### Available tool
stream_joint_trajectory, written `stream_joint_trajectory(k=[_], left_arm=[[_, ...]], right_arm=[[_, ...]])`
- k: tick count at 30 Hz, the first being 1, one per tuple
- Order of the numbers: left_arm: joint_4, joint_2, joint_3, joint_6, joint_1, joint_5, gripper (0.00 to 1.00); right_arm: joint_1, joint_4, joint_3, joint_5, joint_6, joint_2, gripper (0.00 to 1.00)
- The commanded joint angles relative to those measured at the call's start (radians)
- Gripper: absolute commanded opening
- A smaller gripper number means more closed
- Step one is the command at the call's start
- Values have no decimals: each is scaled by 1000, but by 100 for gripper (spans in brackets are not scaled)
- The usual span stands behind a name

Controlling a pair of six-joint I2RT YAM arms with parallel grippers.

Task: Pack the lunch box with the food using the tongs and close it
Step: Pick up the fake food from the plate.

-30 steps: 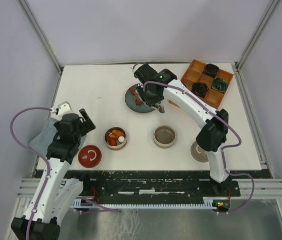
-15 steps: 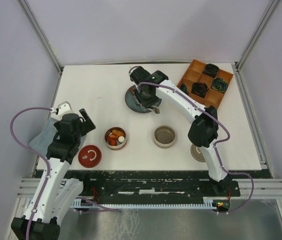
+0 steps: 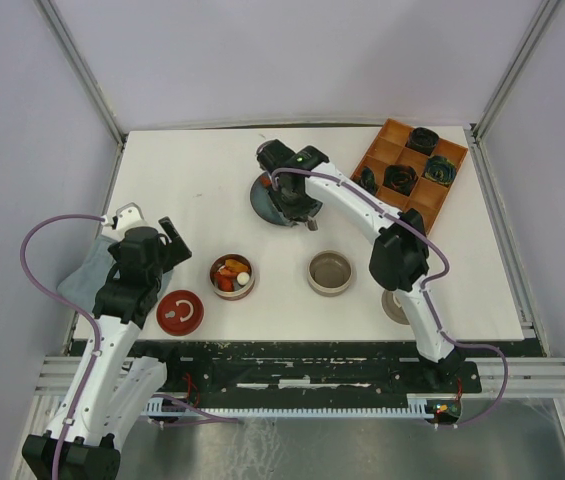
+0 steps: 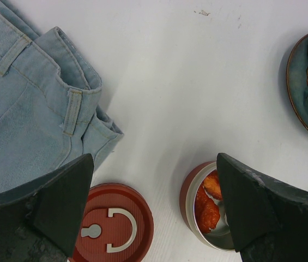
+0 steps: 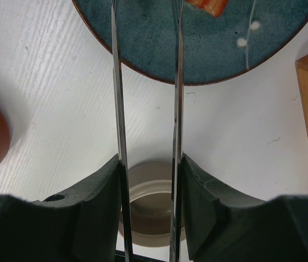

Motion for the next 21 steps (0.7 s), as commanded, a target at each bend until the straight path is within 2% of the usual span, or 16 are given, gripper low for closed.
stream_joint_trajectory(k=[1, 6, 10, 15, 21], left_arm=[[43, 0, 5, 3, 4, 4, 100], [42, -1, 4, 3, 3, 2, 100], [42, 0, 5, 3, 4, 1, 100], [42, 0, 4, 3, 3, 4, 100], [43, 1, 4, 3, 3, 4, 100]], right_arm=[[3, 12, 65, 27, -1, 12, 51], [2, 23, 66, 43, 1, 22, 50], [3, 20, 59, 42, 11, 12, 46], [3, 88, -35, 17, 21, -80, 39], [3, 119, -99, -3, 36, -168, 37]])
